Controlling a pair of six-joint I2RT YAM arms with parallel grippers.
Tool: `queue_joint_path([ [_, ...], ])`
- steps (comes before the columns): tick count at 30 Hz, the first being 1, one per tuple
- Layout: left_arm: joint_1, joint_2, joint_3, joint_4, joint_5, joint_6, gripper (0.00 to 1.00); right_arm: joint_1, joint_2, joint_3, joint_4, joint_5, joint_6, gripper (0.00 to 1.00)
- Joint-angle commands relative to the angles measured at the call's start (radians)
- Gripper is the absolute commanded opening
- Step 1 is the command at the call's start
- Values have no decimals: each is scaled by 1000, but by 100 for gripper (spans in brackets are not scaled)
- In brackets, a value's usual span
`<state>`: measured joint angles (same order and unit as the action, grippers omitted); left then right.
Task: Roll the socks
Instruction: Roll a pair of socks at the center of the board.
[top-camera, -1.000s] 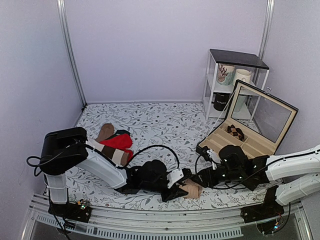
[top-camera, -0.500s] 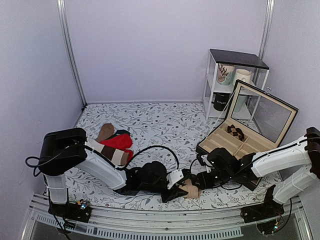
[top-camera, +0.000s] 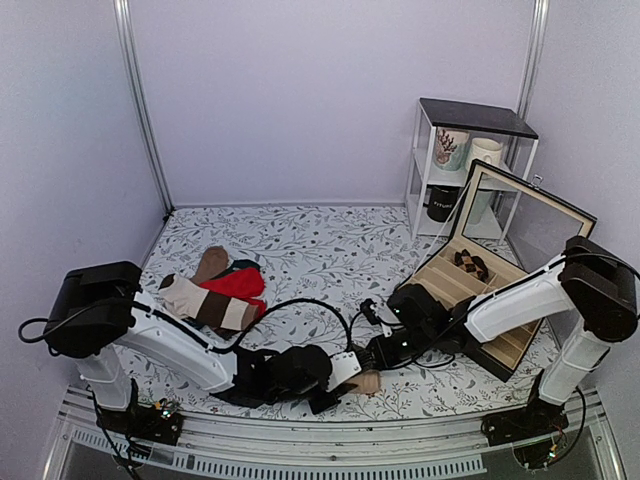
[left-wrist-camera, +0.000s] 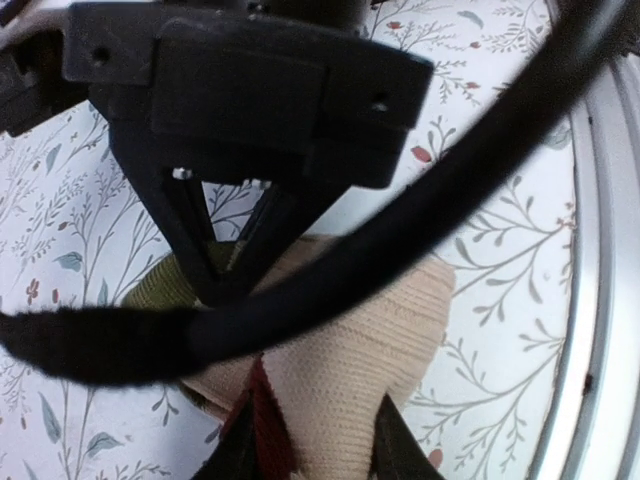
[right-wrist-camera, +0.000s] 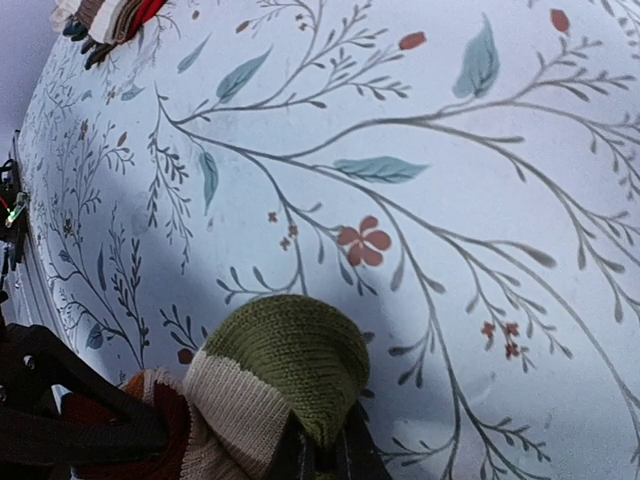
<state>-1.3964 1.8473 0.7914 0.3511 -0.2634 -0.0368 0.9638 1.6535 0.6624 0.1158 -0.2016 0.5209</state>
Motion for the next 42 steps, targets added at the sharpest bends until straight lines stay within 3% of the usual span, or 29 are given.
queue_joint_path([
  [1, -15, 5, -66, -143, -58, 103, 0, -18, 71, 24, 42, -37, -46, 2],
  [6, 16, 7, -95, -27, 21, 172, 0, -31, 79, 1, 72, -77, -60, 7],
  [10, 84, 90, -31, -141, 200, 114, 0, -35, 65, -21, 86, -122, -84, 11],
  [16, 86, 183, 33, -329, 420, 42, 0, -45, 71, -19, 84, -181, -143, 11],
  [29, 200, 225, -14, -384, 572, -150, 0, -76, -47, -12, 7, -156, -216, 30],
  [35, 231, 262, -27, -376, 577, -209, 0, -81, -111, 4, -45, -115, -276, 50],
  [42, 246, 287, -35, -365, 597, -231, 0, -82, -323, -79, -40, -36, -352, 63],
])
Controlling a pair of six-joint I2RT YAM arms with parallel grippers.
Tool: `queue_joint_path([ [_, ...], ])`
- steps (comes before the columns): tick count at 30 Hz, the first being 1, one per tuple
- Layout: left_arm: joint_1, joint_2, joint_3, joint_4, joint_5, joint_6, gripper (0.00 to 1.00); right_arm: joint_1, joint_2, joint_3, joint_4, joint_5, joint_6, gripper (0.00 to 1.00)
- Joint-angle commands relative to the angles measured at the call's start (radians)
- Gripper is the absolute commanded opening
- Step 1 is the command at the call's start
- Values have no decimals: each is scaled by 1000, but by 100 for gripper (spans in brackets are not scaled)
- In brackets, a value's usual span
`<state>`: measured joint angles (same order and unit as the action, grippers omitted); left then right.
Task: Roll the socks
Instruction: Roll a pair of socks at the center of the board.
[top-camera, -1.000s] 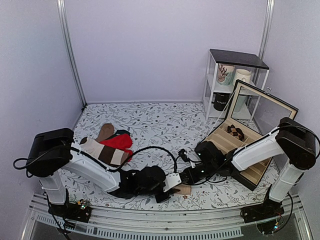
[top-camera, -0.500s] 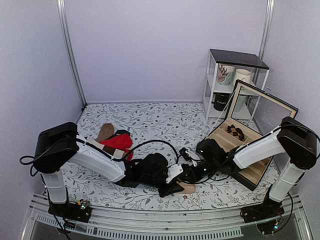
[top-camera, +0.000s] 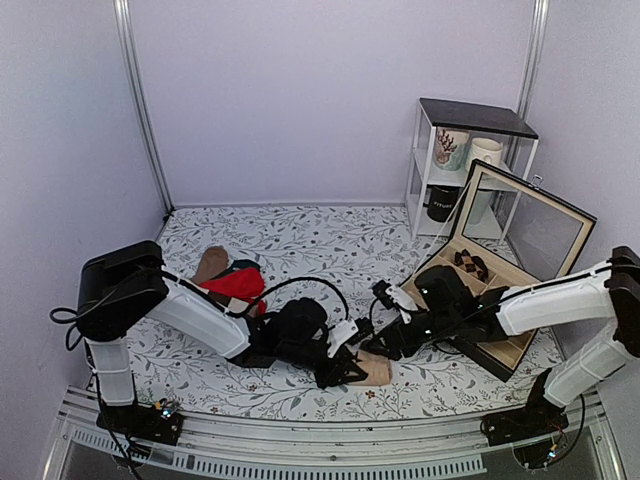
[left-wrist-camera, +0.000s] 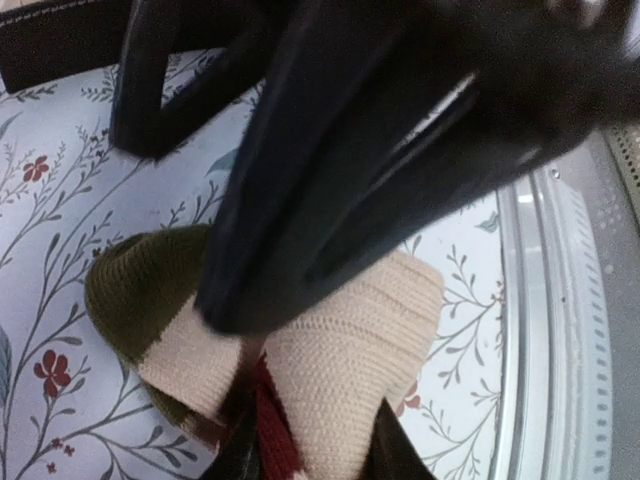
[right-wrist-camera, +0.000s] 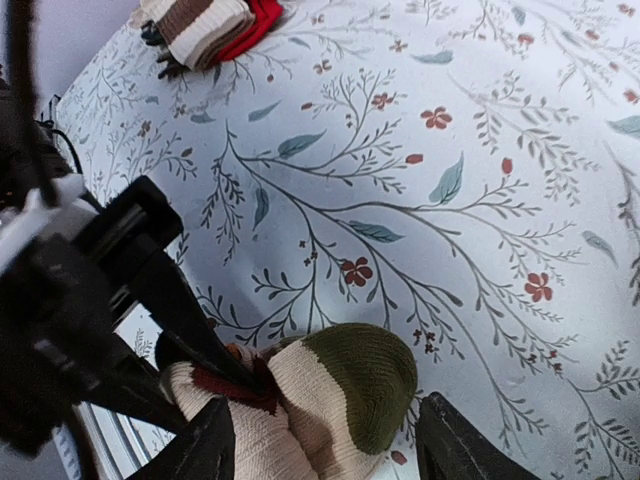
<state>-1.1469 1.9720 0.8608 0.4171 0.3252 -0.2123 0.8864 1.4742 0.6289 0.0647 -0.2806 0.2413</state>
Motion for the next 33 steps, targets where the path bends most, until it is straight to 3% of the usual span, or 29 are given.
queue_joint_path([
  [1, -2, 166, -102, -433, 11, -56, 0, -3, -190, -68, 25, 31, -88, 66],
  [7, 4, 184, -92, -443, 23, -54, 0, -4, -293, -221, 199, -160, -197, 67],
  [14, 4, 179, -88, -448, 23, -49, 0, -4, -180, -294, 401, -227, -203, 67],
  [33, 6, 172, -82, -454, 11, -32, 0, 6, -4, -382, 679, -237, -49, 66],
])
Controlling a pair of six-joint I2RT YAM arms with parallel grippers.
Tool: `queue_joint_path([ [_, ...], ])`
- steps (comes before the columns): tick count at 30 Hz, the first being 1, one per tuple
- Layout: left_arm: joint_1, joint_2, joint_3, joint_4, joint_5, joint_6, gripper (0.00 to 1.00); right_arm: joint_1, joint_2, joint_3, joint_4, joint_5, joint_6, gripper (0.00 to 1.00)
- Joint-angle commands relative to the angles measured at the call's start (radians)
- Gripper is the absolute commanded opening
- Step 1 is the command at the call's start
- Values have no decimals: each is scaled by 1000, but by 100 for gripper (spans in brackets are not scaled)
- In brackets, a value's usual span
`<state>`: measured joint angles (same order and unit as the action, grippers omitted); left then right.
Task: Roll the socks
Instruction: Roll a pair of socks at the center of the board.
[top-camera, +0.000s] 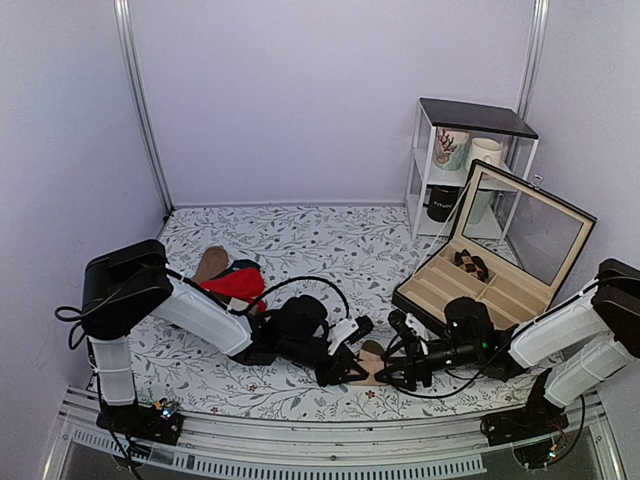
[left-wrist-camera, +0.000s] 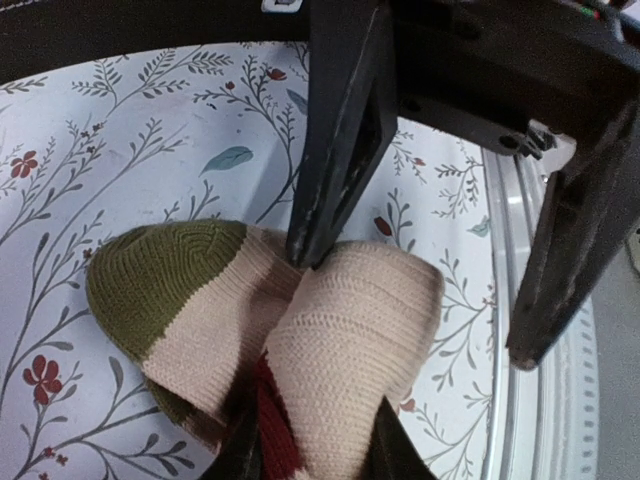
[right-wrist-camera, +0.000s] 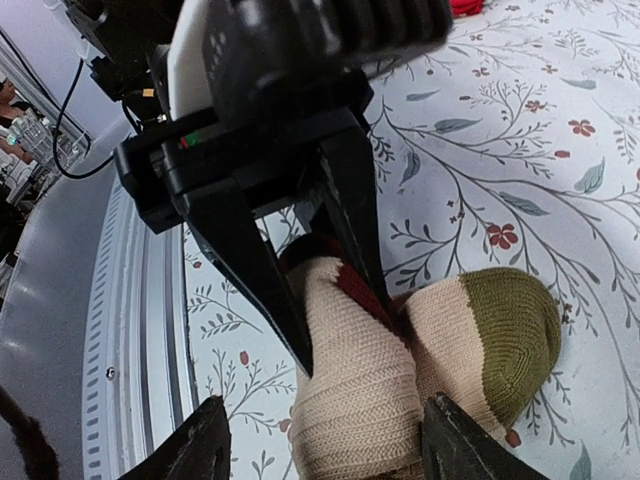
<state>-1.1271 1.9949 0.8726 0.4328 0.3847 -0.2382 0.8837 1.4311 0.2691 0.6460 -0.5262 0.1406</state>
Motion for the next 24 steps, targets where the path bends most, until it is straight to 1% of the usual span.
queue_joint_path([
  [1, -14, 149, -93, -470, -48, -5, 0, 10, 49, -24, 107, 11, 56, 66],
  [5, -14, 153, -90, -470, -47, -2, 0, 26, 91, -16, 124, 48, 66, 65],
  [8, -14, 153, -90, -469, -46, -1, 0, 35, 75, -15, 121, 108, 56, 65],
  [11, -15, 152, -90, -468, -45, 1, 0, 35, 78, 0, 88, 123, 38, 65],
  [15, -14, 150, -90, -468, -49, 3, 0, 36, 123, 3, 89, 82, 47, 51],
  [18, -14, 148, -90, -467, -53, 6, 0, 42, 170, -11, 124, 65, 84, 48],
  [20, -14, 147, -88, -469, -57, 11, 0, 50, 199, -14, 158, 53, 103, 44],
  [24, -14, 137, -86, -473, -80, 17, 0, 54, 227, -11, 160, 66, 144, 27],
])
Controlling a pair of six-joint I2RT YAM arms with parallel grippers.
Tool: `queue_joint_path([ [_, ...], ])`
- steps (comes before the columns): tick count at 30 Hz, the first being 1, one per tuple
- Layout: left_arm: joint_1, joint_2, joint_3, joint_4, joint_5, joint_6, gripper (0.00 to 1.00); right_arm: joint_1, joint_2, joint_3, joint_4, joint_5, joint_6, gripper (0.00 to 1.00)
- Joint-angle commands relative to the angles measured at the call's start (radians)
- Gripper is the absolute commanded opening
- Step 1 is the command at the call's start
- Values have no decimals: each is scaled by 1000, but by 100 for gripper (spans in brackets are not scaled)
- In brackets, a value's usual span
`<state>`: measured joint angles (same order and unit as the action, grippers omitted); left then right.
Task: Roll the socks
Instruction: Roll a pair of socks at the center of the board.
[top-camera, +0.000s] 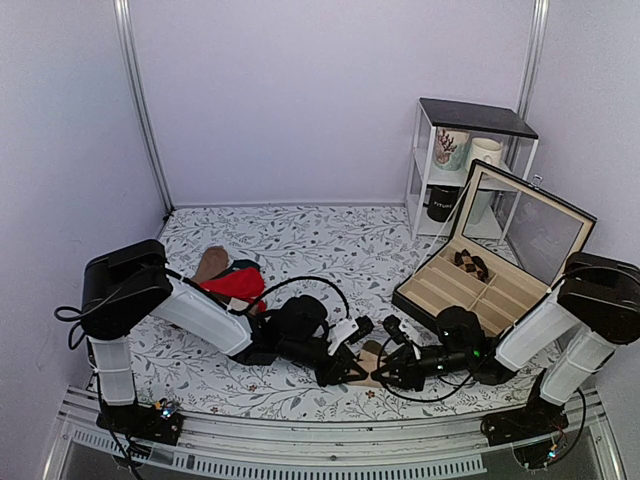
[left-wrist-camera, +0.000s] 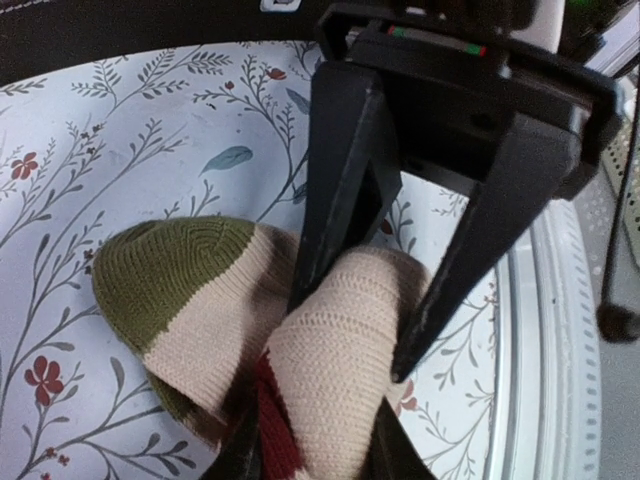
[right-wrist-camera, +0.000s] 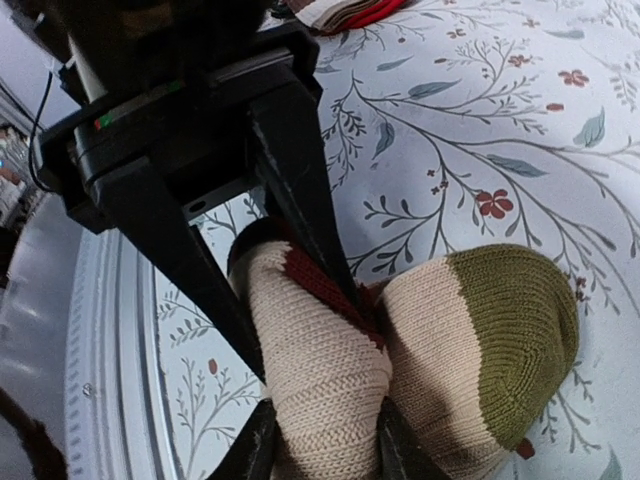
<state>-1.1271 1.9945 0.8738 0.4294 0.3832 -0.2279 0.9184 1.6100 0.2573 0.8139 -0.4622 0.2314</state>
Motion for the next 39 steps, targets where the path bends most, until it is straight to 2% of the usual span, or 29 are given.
queue_joint_path([
  [1, -15, 133, -87, -470, -91, 8, 0, 18, 48, -1, -10, 9, 62, 22],
  [3, -15, 120, -86, -475, -128, 13, 0, 19, 52, 4, -26, 18, 84, 16],
  [4, -15, 109, -84, -477, -157, 13, 6, 18, 57, 8, -39, 20, 104, 14],
  [5, -17, 94, -82, -475, -193, 14, 16, 18, 65, 11, -46, 21, 116, 13],
  [9, -21, 4, -60, -457, -337, 37, 22, 18, 128, 6, -66, 37, 198, 12],
  [11, -31, -66, -52, -424, -429, 63, 51, 18, 155, 0, -68, 35, 240, 12],
  [14, -56, -170, -76, -324, -529, 134, 52, 18, 165, -19, -68, 35, 301, 12],
  [19, -100, -326, -194, -78, -594, 247, 58, 16, 140, -41, -125, 30, 393, 12],
  [23, -121, -366, -337, 163, -562, 321, 61, 16, 136, -50, -154, -3, 458, 12],
  [26, -125, -328, -395, 346, -517, 369, 62, 17, 134, -49, -186, -3, 476, 12],
  [30, -132, -280, -396, 446, -446, 390, 64, 17, 125, -38, -224, 0, 464, 12],
  [34, -144, -273, -420, 578, -407, 436, 72, 17, 124, -37, -236, 6, 455, 12],
  [39, -144, -241, -370, 533, -355, 469, 72, 17, 137, -35, -234, 8, 451, 12],
])
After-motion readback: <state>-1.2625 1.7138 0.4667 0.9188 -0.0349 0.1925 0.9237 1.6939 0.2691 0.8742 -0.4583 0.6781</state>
